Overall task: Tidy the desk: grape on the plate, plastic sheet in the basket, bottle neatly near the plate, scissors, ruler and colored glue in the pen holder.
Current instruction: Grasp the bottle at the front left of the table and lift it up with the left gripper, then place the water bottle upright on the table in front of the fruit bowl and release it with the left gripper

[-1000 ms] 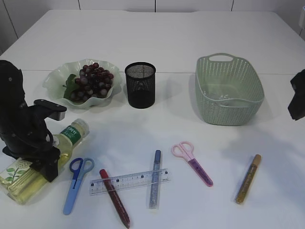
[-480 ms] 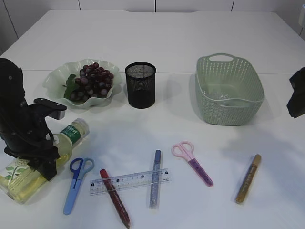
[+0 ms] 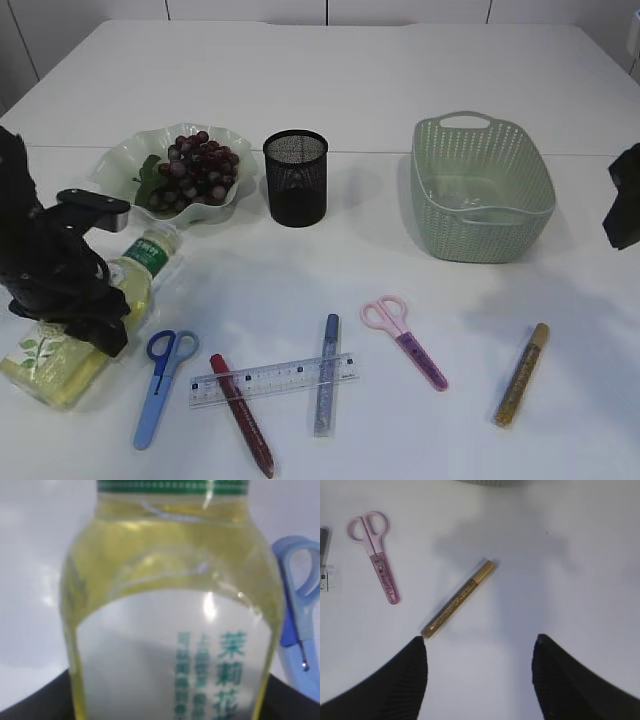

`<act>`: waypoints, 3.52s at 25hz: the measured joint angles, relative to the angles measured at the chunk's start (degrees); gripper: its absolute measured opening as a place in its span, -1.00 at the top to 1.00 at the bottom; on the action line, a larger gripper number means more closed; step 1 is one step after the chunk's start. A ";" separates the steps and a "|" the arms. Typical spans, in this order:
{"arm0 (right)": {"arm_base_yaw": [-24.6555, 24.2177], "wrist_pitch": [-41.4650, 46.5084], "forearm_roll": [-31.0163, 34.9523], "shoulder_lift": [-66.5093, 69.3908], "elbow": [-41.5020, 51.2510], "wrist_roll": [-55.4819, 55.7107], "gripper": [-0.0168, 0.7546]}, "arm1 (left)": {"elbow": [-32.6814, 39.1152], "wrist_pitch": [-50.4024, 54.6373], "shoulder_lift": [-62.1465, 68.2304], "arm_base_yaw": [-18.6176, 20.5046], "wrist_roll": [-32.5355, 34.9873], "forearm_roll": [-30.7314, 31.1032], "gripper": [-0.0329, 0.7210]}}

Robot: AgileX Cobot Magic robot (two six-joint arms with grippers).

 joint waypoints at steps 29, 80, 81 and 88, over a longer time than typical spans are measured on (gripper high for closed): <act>0.00 0.47 0.00 0.00 0.00 0.00 -0.37 | 30.42 -63.85 -35.27 -10.74 -9.58 -6.29 -0.29; 0.00 -0.76 -3.59 0.00 0.00 -0.04 -0.37 | 11.06 -102.09 18.49 -8.78 -24.92 12.37 -0.29; 0.00 -0.76 -3.59 0.00 0.00 -0.04 -0.37 | 10.72 -102.54 18.97 -8.78 -24.92 12.37 -0.29; 0.00 -0.76 -3.59 0.00 0.00 -0.04 -0.37 | 9.51 -103.23 19.94 -8.78 -24.58 12.37 -0.42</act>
